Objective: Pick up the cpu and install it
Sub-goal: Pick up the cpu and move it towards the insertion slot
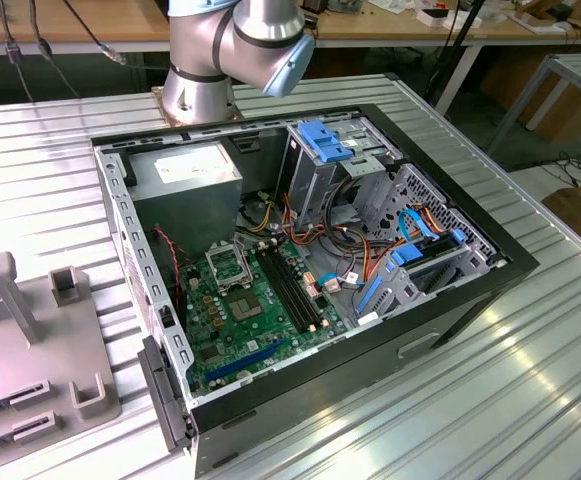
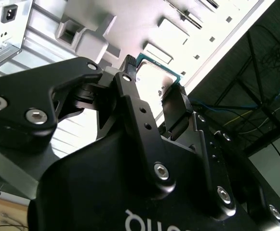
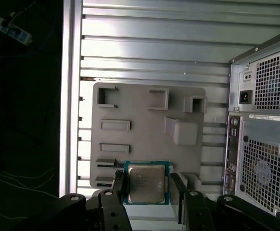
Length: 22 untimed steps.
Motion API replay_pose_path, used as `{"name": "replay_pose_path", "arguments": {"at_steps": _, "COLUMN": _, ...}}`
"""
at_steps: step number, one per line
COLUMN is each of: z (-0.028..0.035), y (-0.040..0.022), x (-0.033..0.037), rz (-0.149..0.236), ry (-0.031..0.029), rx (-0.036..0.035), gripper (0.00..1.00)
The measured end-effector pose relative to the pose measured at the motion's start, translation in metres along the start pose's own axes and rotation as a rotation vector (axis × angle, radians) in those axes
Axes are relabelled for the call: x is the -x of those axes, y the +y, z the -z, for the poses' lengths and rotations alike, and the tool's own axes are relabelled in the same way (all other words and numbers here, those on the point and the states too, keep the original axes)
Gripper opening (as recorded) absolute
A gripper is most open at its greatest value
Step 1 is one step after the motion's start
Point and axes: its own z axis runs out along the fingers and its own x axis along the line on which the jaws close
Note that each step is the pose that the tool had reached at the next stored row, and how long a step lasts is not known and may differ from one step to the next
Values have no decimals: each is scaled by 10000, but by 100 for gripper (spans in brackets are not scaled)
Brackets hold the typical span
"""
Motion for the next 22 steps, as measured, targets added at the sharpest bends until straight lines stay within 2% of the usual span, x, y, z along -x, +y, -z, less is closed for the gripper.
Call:
{"name": "replay_pose_path", "arguments": {"at_steps": 2, "z": 1, "y": -3, "x": 63, "rz": -8, "ry": 16, "rx": 1, "gripper": 47}}
{"name": "replay_pose_path", "arguments": {"at_steps": 5, "z": 1, "y": -8, "x": 121, "rz": -26, "ry": 33, "rx": 3, "gripper": 47}}
{"name": "replay_pose_path", "arguments": {"at_steps": 22, "z": 4, "y": -23, "x": 343, "rz": -99, "ry": 103, "rx": 6, "gripper": 47}}
